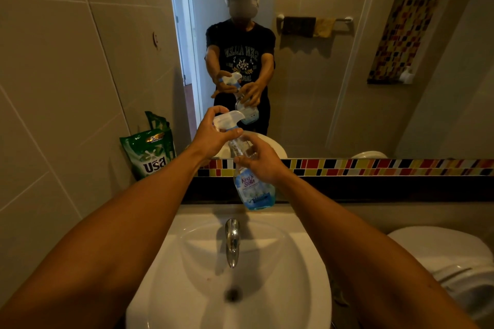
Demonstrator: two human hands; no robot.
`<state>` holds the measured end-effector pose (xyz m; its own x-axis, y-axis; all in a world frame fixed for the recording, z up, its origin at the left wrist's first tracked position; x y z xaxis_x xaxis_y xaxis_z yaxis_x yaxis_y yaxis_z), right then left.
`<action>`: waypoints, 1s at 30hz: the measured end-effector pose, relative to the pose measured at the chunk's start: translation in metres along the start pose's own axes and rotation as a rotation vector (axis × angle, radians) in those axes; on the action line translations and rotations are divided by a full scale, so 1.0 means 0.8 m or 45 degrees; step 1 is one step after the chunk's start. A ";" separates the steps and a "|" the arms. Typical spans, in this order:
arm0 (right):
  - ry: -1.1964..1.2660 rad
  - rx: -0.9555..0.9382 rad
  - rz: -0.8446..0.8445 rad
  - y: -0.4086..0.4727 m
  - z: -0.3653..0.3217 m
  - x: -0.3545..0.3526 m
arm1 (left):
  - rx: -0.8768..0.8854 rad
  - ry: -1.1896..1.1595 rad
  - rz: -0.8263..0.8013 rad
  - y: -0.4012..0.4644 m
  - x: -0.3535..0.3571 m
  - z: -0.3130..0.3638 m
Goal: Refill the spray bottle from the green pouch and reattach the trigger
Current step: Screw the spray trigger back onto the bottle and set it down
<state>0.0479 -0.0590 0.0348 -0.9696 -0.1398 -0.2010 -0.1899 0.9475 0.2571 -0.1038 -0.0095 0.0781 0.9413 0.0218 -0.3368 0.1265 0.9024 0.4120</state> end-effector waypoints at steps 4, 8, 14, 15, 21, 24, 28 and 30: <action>0.054 0.039 -0.046 0.001 0.005 -0.002 | -0.046 0.026 -0.075 0.000 -0.002 -0.008; 0.132 0.092 -0.063 0.001 0.012 -0.004 | -0.055 0.012 -0.149 0.000 0.003 -0.009; 0.187 0.194 -0.075 0.005 0.029 -0.010 | -0.076 0.002 -0.186 0.003 0.011 -0.010; 0.184 0.209 -0.071 0.006 0.031 -0.011 | -0.079 0.020 -0.168 0.002 0.012 -0.011; 0.121 0.190 -0.047 0.017 0.040 -0.022 | -0.104 0.007 -0.171 0.001 0.031 -0.013; 0.139 0.187 0.006 0.022 0.051 -0.032 | -0.273 -0.065 -0.113 -0.009 0.034 -0.030; 0.161 0.179 0.056 0.028 0.067 -0.047 | -0.473 -0.041 -0.117 -0.042 0.048 -0.083; 0.159 0.157 0.081 0.033 0.076 -0.052 | -0.553 -0.042 -0.161 -0.058 0.062 -0.107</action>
<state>0.0927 -0.0108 -0.0077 -0.9921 -0.1061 -0.0675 -0.1150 0.9826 0.1459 -0.0900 -0.0130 -0.0301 0.9372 -0.1073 -0.3319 0.1046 0.9942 -0.0261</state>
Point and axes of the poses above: each hand's wrist, its own y-axis towards the middle knuckle, its own x-axis out of the palm, z = x × y, the point moved 7 cm from there along y, towards the middle knuckle, and after that the axes turned 15 degrees about y, right-handed, at the moved point
